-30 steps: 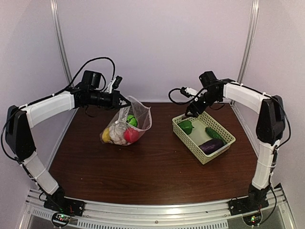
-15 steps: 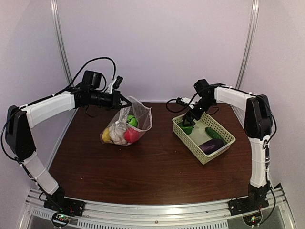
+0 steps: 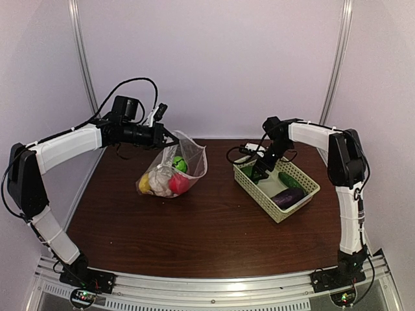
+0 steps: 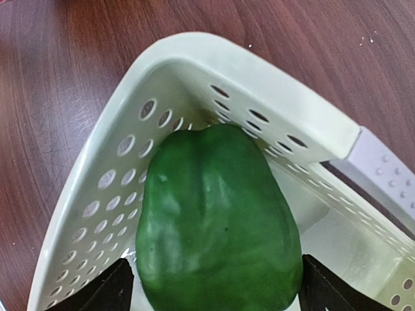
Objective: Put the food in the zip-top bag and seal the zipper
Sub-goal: Pick up the fake vegetable from the bin.
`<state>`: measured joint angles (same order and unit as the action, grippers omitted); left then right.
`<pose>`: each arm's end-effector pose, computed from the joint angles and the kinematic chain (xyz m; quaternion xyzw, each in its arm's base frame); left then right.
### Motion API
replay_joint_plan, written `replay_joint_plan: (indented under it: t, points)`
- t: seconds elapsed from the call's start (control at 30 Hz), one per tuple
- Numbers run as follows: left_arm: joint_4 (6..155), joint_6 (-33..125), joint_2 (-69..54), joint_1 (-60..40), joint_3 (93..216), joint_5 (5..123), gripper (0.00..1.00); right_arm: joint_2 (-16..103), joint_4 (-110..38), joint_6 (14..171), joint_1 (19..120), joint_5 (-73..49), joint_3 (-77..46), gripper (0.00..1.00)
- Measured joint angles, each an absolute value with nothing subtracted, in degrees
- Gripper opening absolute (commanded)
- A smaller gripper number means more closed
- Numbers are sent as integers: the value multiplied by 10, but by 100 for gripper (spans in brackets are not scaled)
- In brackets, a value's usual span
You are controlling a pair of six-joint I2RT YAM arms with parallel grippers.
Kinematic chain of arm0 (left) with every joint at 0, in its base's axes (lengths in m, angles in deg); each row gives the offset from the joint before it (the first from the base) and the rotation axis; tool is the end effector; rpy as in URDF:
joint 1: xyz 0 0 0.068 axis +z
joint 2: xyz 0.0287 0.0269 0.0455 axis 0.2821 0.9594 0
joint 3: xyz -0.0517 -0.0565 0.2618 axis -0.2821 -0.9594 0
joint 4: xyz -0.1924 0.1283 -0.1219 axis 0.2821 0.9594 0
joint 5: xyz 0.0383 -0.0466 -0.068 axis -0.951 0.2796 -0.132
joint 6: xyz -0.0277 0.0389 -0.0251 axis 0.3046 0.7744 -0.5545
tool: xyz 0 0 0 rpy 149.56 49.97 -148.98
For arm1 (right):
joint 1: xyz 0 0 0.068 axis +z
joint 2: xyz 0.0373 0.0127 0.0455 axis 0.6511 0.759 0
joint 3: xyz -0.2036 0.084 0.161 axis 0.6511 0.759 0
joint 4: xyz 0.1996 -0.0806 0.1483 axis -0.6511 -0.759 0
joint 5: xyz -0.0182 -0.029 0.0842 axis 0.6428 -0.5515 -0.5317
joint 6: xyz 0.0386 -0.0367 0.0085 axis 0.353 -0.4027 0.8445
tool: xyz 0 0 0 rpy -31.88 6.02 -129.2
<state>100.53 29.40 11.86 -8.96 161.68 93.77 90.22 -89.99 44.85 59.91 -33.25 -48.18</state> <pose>0.3327 -0.1817 0.3152 0.1318 0.8358 -0.4577 0.2731 0.4297 0.1686 0.1945 -0.5096 0.8132 0.2180 0.1772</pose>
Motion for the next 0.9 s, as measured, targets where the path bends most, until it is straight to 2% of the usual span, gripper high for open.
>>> replay_joint_plan:
  t: [0.1,0.27,0.43,0.5,0.63,0.9]
  points:
    - [1005,294,119,-90,1617,938,0,913,-907,440,599,-335,-483,84]
    - [1005,294,119,-90,1617,938,0,924,-908,437,599,-335,-481,91]
    - [1005,294,119,-90,1617,938,0,923,-892,440,599,-336,-477,90]
    - [1005,294,119,-90,1617,938,0,923,-889,445,599,-338,-479,86]
    - [1005,294,119,-90,1617,938,0,925,-880,464,599,-342,-485,68]
    - [1005,294,119,-90,1617,940,0,910,-870,486,596,-340,-467,58]
